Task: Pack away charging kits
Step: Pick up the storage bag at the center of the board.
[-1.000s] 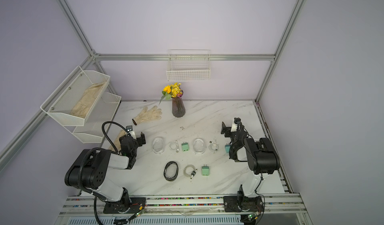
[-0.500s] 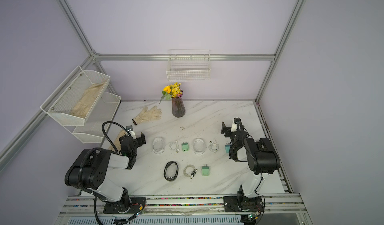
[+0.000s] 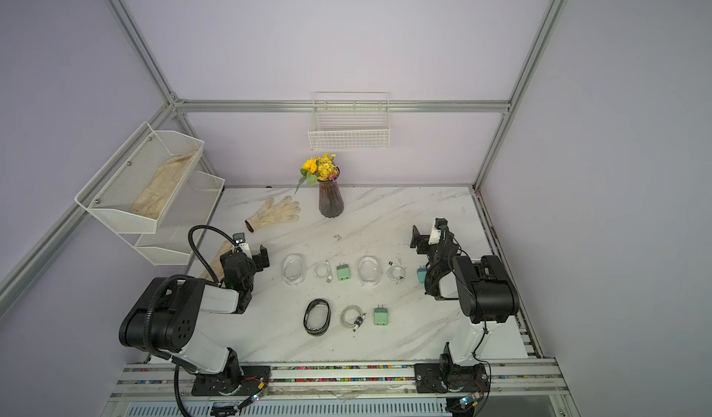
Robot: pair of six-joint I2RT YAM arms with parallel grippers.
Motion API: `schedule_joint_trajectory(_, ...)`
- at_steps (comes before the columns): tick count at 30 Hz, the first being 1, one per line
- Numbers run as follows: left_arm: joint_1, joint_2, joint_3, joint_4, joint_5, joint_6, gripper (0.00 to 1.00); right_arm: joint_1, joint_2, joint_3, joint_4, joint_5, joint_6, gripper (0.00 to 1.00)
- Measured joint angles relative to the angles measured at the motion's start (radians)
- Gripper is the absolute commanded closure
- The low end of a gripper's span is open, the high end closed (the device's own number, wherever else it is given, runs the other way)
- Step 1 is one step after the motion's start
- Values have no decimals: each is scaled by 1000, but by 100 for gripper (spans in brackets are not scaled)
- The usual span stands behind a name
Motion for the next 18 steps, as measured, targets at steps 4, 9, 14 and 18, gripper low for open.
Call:
schedule_joint_trajectory(4, 0, -109, 77, -235, -84, -29, 0, 0, -155, 15, -135, 55, 43, 3)
schedule_joint_trajectory(9, 0, -175, 430, -730, -151, -134, 0, -15, -335, 194, -418, 36, 133, 7)
schedule_joint_trajectory(14, -27, -176, 747, -1194, -42, -294, 0, 14, -417, 370, -692, -21, 203, 10)
schedule_joint_trajectory(18, -177, -175, 797, -1494, 1, -417, 3, 115, -418, 481, -923, -37, 210, 11)
